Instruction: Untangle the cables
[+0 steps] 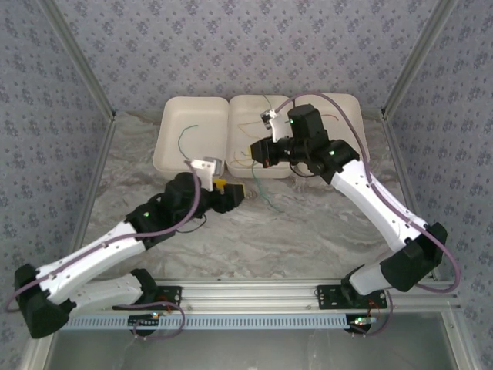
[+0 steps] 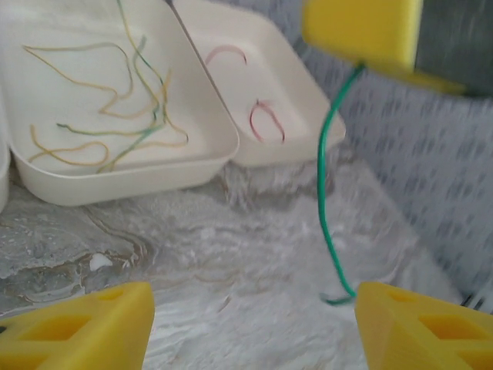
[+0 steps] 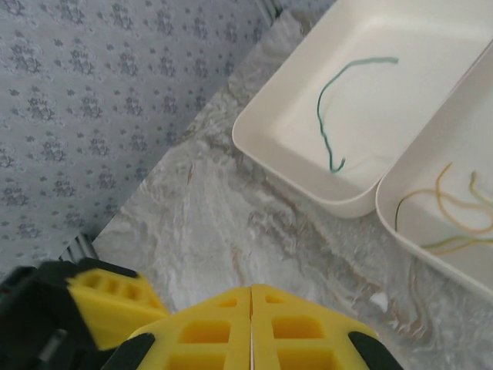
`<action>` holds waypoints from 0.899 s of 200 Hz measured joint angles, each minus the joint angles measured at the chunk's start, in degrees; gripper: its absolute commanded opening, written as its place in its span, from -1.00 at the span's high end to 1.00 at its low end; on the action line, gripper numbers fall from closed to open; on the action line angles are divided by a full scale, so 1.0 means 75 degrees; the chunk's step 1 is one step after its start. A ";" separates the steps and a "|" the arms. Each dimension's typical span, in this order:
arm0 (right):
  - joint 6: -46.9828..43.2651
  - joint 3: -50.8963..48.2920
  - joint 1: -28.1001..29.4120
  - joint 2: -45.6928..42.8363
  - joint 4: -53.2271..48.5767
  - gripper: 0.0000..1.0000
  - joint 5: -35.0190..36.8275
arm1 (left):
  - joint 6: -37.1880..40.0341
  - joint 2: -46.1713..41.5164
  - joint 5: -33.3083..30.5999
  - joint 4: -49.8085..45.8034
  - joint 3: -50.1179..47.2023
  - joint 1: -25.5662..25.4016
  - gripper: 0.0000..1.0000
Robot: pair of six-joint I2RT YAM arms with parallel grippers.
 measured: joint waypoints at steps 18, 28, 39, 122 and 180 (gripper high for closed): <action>0.0178 0.0041 0.0000 0.0079 -0.0119 1.00 -0.0184 | 0.0495 0.0388 0.0015 0.0093 0.0029 -0.0093 -0.42; 0.0227 0.0041 0.0003 0.0085 -0.0169 1.00 -0.0251 | 0.0667 0.0490 0.0017 0.0166 0.0029 -0.0093 -0.42; 0.0306 0.0041 0.0003 0.0085 -0.0198 1.00 -0.0341 | 0.0761 0.0542 0.0015 0.0315 0.0029 -0.0093 -0.42; 0.0729 -0.0169 0.0358 0.0067 0.0087 1.00 -0.0525 | 0.0787 0.1172 0.0099 0.0962 0.0405 -0.0093 0.50; 0.0868 -0.0425 0.0443 -0.0192 0.0233 0.21 -0.0259 | 0.0283 0.1014 -0.0268 0.0682 0.0560 0.0029 1.00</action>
